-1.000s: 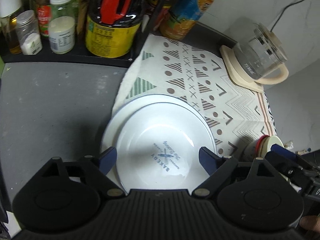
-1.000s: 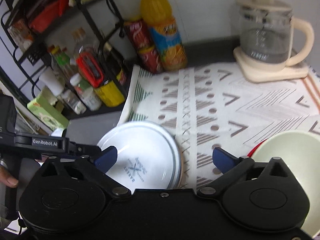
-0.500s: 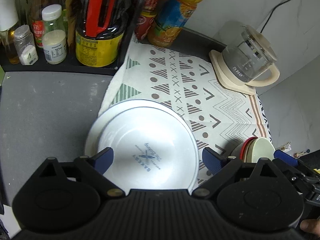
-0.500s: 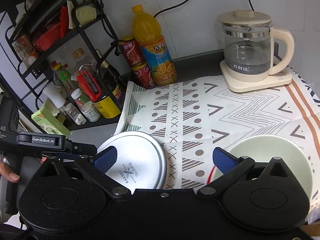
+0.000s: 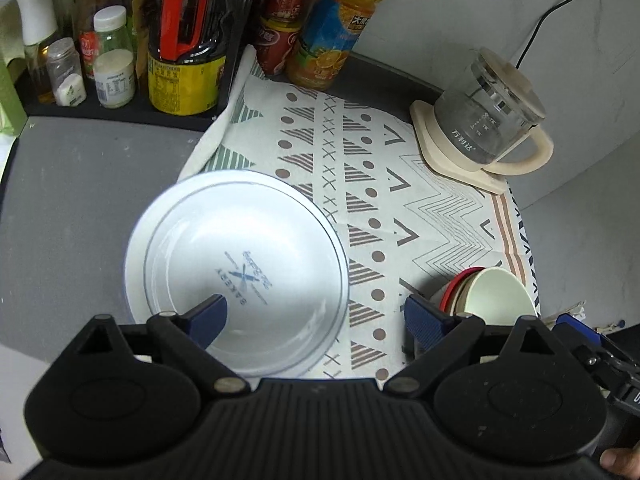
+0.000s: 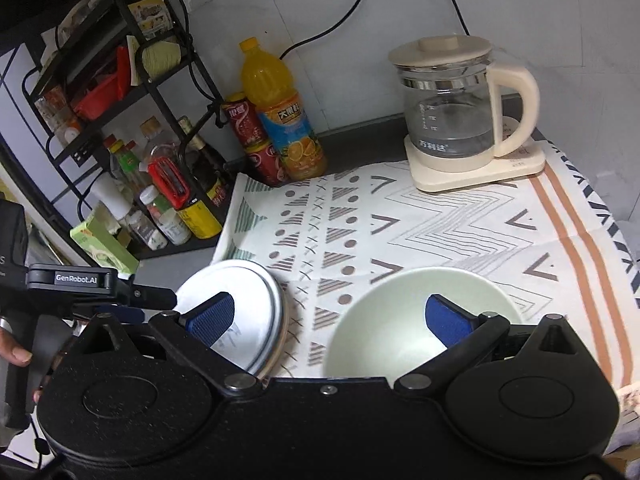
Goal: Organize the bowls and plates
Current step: 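Withdraw the right gripper from the plates toward the bowl stack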
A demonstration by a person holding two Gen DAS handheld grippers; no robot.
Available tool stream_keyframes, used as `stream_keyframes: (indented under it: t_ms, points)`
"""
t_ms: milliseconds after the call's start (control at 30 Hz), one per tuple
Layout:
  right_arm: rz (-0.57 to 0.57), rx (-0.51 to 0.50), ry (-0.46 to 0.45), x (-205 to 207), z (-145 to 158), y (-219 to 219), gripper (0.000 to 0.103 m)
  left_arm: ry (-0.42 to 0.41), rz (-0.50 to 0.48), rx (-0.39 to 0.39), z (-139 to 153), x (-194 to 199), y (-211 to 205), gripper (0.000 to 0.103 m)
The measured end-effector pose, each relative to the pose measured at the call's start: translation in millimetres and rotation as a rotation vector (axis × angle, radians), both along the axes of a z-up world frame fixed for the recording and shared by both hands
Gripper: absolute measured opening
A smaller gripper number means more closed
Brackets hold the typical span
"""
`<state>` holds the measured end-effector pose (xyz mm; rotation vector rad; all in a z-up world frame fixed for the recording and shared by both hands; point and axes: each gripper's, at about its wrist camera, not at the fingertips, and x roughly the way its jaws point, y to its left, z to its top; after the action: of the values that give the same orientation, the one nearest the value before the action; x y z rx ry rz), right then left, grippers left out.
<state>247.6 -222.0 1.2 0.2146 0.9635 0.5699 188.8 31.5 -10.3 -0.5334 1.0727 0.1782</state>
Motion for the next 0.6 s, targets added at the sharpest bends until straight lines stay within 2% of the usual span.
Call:
stream_keyframes:
  t_ms: [233, 600]
  points:
    - [-0.004, 0.034, 0.002, 0, -4, -27, 0.103, -0.02, 0.022, 0.041, 6, 1, -27, 0.094]
    - [-0.09, 0.033, 0.032, -2, -16, -70, 0.103, -0.03, -0.048, 0.066, 2, 21, -69, 0.094]
